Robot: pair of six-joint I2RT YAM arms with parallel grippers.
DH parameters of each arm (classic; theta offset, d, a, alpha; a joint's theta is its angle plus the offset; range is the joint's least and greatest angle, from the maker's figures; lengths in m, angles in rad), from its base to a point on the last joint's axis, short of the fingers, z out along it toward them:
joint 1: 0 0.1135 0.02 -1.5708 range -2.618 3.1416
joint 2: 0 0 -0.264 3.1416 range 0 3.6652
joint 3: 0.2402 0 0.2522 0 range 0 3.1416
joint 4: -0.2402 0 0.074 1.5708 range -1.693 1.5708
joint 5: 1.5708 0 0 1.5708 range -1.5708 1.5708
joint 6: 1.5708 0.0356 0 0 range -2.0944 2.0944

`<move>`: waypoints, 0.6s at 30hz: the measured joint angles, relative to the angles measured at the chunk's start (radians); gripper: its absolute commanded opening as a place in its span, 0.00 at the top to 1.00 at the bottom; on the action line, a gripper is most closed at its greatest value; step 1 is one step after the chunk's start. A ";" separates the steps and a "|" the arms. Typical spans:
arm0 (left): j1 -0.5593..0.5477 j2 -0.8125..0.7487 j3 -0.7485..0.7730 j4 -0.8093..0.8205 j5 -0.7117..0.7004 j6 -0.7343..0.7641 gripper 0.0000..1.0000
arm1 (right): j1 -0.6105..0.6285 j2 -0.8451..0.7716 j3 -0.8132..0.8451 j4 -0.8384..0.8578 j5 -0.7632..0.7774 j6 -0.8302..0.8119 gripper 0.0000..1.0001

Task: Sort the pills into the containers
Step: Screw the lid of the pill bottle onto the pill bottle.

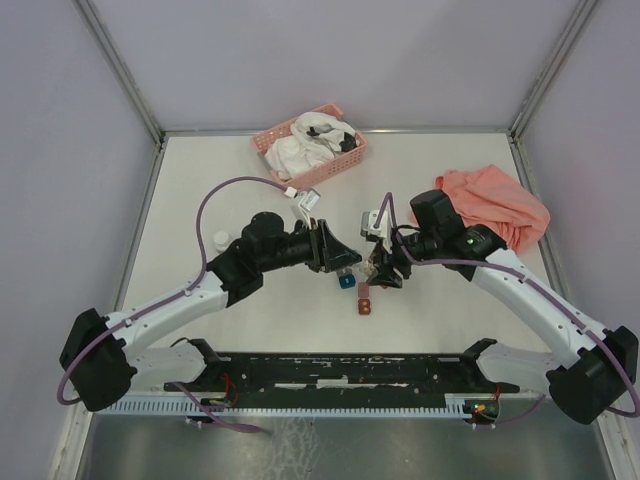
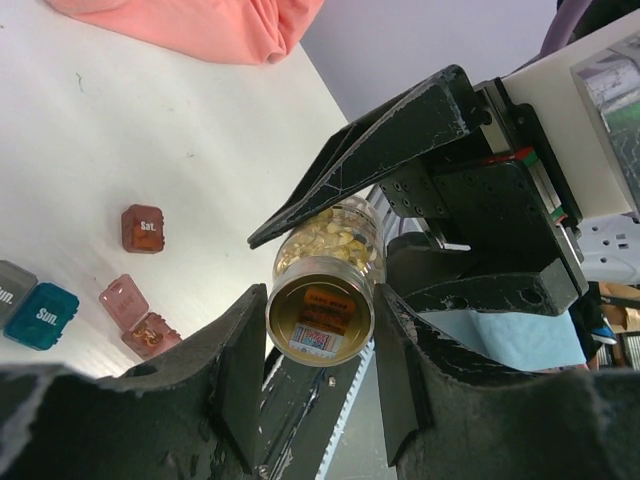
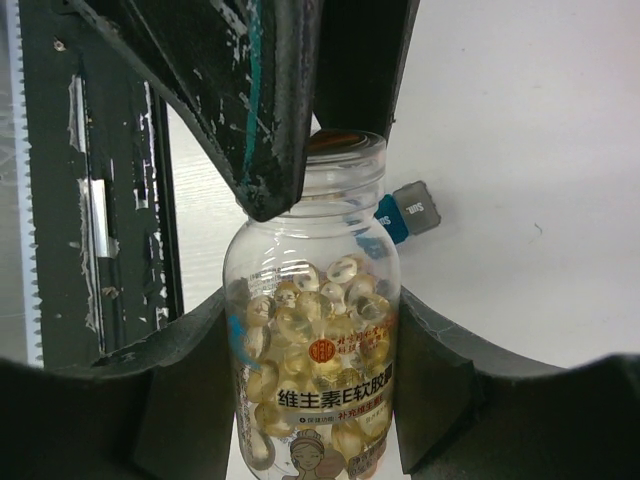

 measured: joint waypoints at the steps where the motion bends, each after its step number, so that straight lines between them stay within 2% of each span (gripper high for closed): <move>1: 0.000 0.003 0.000 0.003 0.007 0.001 0.75 | -0.003 0.000 0.000 -0.006 -0.006 0.010 0.98; 10: 0.001 0.001 0.000 0.098 0.062 0.023 0.77 | -0.082 -0.013 -0.004 0.022 -0.200 0.157 0.98; 18: 0.010 -0.014 0.023 0.127 0.131 0.114 0.76 | -0.128 -0.013 -0.060 0.169 -0.414 0.380 0.98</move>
